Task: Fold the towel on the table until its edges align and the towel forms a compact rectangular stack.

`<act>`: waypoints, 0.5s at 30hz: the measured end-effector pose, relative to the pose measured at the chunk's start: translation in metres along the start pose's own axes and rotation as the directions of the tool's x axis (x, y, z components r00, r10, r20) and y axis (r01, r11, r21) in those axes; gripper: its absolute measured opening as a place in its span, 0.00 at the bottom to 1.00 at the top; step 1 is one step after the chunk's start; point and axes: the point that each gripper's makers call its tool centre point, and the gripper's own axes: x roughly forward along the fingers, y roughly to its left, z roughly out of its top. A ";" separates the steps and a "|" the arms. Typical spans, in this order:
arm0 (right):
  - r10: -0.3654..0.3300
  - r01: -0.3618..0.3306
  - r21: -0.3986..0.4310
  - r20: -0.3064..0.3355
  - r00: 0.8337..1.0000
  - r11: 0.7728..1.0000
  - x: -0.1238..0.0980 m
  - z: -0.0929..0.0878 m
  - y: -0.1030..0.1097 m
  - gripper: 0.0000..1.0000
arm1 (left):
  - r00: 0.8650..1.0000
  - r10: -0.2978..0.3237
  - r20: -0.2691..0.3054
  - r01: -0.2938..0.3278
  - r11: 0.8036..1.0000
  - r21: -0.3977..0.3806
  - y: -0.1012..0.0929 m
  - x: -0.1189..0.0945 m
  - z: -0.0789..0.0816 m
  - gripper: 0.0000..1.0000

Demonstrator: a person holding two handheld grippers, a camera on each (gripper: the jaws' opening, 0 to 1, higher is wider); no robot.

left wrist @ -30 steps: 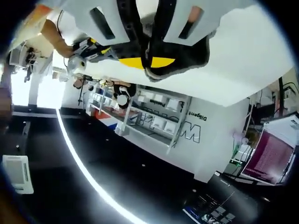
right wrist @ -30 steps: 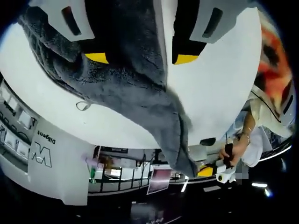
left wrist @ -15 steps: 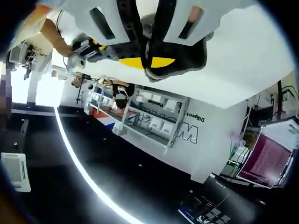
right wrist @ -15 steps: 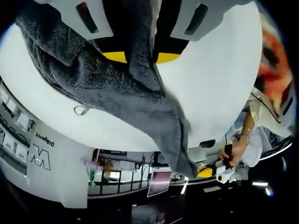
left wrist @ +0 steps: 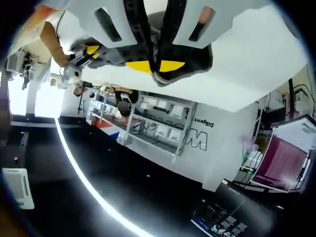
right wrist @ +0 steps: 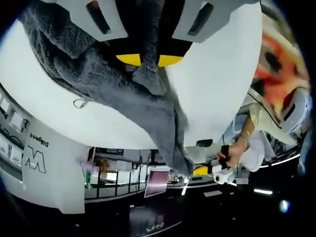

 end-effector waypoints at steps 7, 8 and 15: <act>0.031 -0.032 0.012 0.073 0.997 0.999 -0.038 -0.006 0.009 0.04 | 0.999 0.018 -0.039 -0.016 0.999 0.042 0.000 -0.012 0.000 0.02; 0.034 -0.035 0.014 0.081 0.996 0.999 -0.042 -0.008 0.010 0.04 | 0.999 0.019 -0.046 -0.016 0.999 0.044 0.000 -0.014 -0.001 0.02; 0.059 -0.059 0.003 0.053 0.997 0.998 -0.059 -0.036 0.029 0.04 | 0.986 -0.005 -0.164 0.017 0.997 0.072 -0.007 -0.033 -0.029 0.02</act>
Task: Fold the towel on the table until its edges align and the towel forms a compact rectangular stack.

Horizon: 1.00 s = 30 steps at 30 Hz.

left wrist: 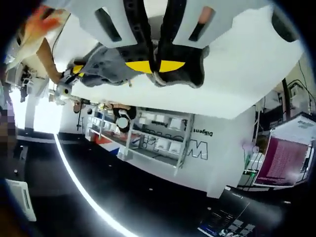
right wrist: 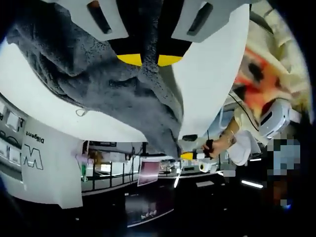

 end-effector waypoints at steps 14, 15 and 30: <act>0.006 -0.006 -0.046 0.006 1.000 0.999 -0.016 -0.014 0.022 0.04 | 0.983 -0.017 -0.185 0.026 0.999 0.048 -0.007 -0.043 -0.047 0.02; 0.008 -0.008 -0.054 0.002 1.000 0.999 -0.017 -0.015 0.025 0.04 | 0.981 -0.016 -0.191 0.026 0.999 0.048 -0.006 -0.045 -0.050 0.02; -0.038 0.042 -0.213 0.024 0.999 0.976 -0.032 0.003 0.028 0.31 | 0.971 -0.002 -0.238 0.016 0.998 0.061 0.000 -0.052 -0.068 0.13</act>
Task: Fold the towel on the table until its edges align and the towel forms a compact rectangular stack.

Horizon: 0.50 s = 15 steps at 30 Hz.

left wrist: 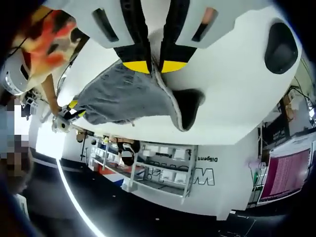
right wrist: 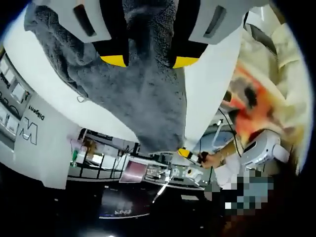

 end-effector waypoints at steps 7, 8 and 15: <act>0.009 -0.018 0.065 0.139 0.990 0.998 -0.001 0.035 -0.008 0.37 | 0.999 -0.021 0.045 0.020 1.000 0.011 0.002 0.011 0.018 0.37; -0.023 0.012 0.071 0.158 0.987 0.997 0.000 0.040 -0.014 0.37 | 0.998 -0.032 0.051 0.032 0.999 0.008 0.001 0.014 0.020 0.39; -0.127 0.109 0.115 0.167 0.978 0.987 0.001 0.053 -0.055 0.34 | 0.995 -0.042 0.089 0.046 0.998 -0.049 0.019 0.033 0.038 0.51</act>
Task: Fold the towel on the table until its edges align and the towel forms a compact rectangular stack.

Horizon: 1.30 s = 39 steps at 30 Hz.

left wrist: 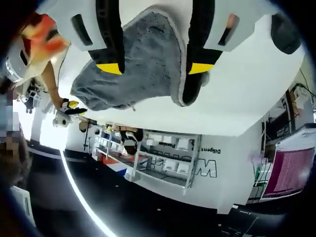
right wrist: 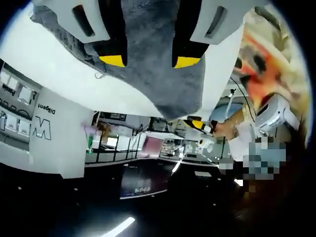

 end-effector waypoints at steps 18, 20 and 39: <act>0.033 -0.035 0.116 0.019 0.999 0.993 0.067 0.050 -0.057 0.33 | 1.000 0.019 0.010 -0.017 0.990 -0.140 0.041 0.045 0.010 0.56; 0.024 -0.020 0.072 -0.046 0.999 0.997 0.081 0.045 -0.063 0.33 | 1.000 0.013 0.002 -0.013 0.991 -0.135 0.040 0.047 0.006 0.52; 0.235 -0.246 0.023 -0.389 0.891 0.969 0.216 -0.016 -0.068 0.21 | 1.000 -0.020 -0.017 0.019 0.997 -0.072 0.036 0.057 -0.001 0.28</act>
